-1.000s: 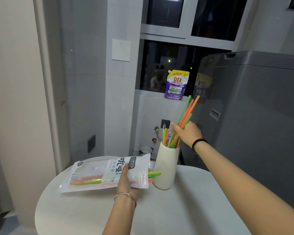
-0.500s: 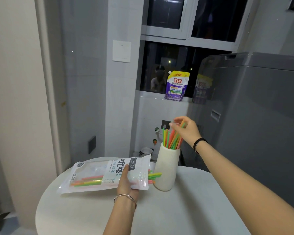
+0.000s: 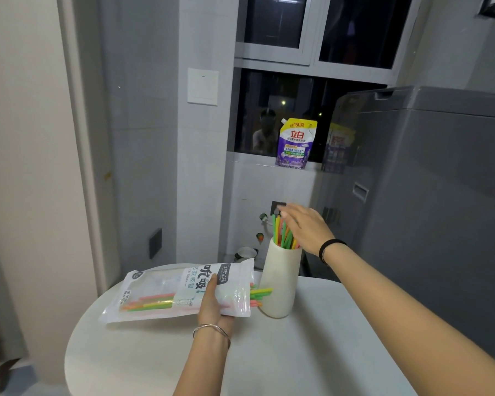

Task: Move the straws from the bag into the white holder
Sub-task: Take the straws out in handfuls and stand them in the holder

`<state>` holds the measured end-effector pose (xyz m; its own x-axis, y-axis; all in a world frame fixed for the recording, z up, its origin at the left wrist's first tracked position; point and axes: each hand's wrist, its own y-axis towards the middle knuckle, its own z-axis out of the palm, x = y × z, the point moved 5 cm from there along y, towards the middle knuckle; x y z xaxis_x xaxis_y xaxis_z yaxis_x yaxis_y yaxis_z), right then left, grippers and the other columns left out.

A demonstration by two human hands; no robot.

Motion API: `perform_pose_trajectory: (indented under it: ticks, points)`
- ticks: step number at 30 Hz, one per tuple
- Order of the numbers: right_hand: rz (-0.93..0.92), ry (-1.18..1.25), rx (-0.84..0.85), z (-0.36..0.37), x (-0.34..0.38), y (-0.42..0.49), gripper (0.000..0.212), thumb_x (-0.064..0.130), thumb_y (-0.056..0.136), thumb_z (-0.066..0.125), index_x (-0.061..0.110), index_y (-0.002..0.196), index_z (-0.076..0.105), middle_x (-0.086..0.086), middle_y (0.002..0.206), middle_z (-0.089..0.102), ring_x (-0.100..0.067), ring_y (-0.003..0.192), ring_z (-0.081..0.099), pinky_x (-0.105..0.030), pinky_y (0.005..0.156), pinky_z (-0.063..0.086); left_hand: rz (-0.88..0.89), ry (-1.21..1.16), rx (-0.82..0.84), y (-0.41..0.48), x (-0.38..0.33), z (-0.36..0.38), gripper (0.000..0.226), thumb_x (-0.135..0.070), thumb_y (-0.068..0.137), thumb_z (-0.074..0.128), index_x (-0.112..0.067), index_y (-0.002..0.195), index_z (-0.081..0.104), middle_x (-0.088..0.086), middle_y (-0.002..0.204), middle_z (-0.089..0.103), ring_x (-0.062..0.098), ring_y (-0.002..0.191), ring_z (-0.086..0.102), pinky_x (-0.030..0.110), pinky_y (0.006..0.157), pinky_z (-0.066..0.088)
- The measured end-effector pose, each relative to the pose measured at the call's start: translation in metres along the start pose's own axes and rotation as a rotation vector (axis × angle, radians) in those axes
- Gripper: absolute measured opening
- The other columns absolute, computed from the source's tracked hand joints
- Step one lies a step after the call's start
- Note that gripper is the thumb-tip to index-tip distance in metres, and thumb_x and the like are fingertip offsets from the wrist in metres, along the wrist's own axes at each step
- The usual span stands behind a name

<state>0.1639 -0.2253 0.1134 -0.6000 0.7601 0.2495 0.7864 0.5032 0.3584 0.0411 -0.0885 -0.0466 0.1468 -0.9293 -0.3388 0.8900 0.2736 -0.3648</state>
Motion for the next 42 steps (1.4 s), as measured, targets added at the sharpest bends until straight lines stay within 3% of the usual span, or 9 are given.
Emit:
perform_pose_trajectory:
  ticks: [4,9,13,16,21,29,34,38,42]
  points:
    - [0.050,0.070,-0.215,-0.006,0.009,-0.020,0.041,0.034,0.100,0.031,0.023,0.136,0.046,-0.002,0.150,0.036,-0.019,0.142,0.025,-0.038,0.118,0.000,0.016,-0.001,-0.006,-0.006,-0.004,0.000,0.054,-0.028,0.101,0.048,-0.012,0.151,0.037,0.019,0.150,0.046,0.042,0.139,0.042,0.065,0.112,0.026]
    - [0.211,0.875,-0.736,0.011,0.038,-0.091,0.019,0.016,0.096,0.047,0.027,0.097,0.062,0.004,0.110,0.058,-0.017,0.115,0.054,-0.027,0.100,0.038,0.085,0.017,-0.052,-0.009,-0.009,-0.007,0.055,-0.028,0.097,0.055,-0.010,0.147,0.043,0.018,0.147,0.050,0.041,0.136,0.046,0.064,0.112,0.029]
    - [0.772,1.469,-0.431,0.086,0.041,-0.122,0.019,0.025,0.096,0.046,0.016,0.108,0.058,-0.006,0.120,0.057,-0.026,0.113,0.054,-0.040,0.101,0.040,0.201,0.191,-0.174,-0.021,-0.011,-0.014,0.049,-0.029,0.086,0.071,-0.008,0.129,0.059,0.015,0.123,0.067,0.040,0.115,0.063,0.062,0.098,0.046]
    - [0.892,1.759,-0.152,0.117,0.057,-0.134,0.039,0.038,0.099,0.035,0.009,0.114,0.056,-0.011,0.119,0.057,-0.029,0.105,0.055,-0.045,0.090,0.046,0.382,0.283,-0.247,-0.033,-0.014,-0.013,0.041,-0.022,0.076,0.081,-0.013,0.113,0.065,-0.004,0.092,0.071,0.016,0.081,0.069,0.029,0.066,0.055]
    - [0.777,1.651,-0.045,0.120,0.072,-0.144,0.038,0.043,0.099,0.029,0.022,0.102,0.060,-0.003,0.100,0.067,-0.017,0.087,0.064,-0.027,0.064,0.054,0.555,0.492,-0.168,-0.045,-0.016,0.008,0.030,-0.017,0.076,0.081,-0.013,0.103,0.071,0.004,0.101,0.075,0.019,0.087,0.071,0.030,0.079,0.056]
    - [0.501,1.246,-0.071,0.110,0.074,-0.152,0.020,0.022,0.098,0.042,0.009,0.087,0.050,-0.006,0.072,0.048,-0.002,0.048,0.047,-0.011,0.043,0.036,0.489,0.312,-0.209,-0.046,-0.024,-0.005,0.027,-0.021,0.078,0.079,-0.018,0.102,0.066,-0.005,0.095,0.071,0.008,0.077,0.067,0.020,0.056,0.051]
    - [0.402,1.248,-0.137,0.097,0.064,-0.147,0.014,0.013,0.094,0.052,0.002,0.086,0.054,-0.008,0.086,0.066,-0.005,0.068,0.068,-0.016,0.056,0.052,0.296,0.168,-0.145,-0.040,-0.022,-0.012,0.042,-0.024,0.086,0.071,-0.010,0.124,0.060,0.010,0.120,0.068,0.024,0.090,0.065,0.043,0.093,0.053]
    - [0.358,1.101,-0.191,0.083,0.050,-0.146,0.011,0.012,0.092,0.055,0.009,0.082,0.057,-0.015,0.089,0.066,-0.023,0.084,0.068,-0.033,0.072,0.056,0.194,0.044,-0.068,-0.039,-0.021,-0.011,0.051,-0.027,0.094,0.062,-0.012,0.141,0.051,0.010,0.133,0.062,0.024,0.096,0.063,0.046,0.101,0.046]
    - [0.379,1.117,-0.286,0.068,0.036,-0.145,0.012,0.012,0.092,0.054,0.010,0.081,0.058,-0.003,0.073,0.059,-0.009,0.063,0.058,-0.012,0.049,0.045,0.170,-0.021,-0.061,-0.038,-0.023,-0.013,0.050,-0.023,0.096,0.058,-0.015,0.144,0.047,0.007,0.124,0.062,0.023,0.095,0.062,0.047,0.107,0.043]
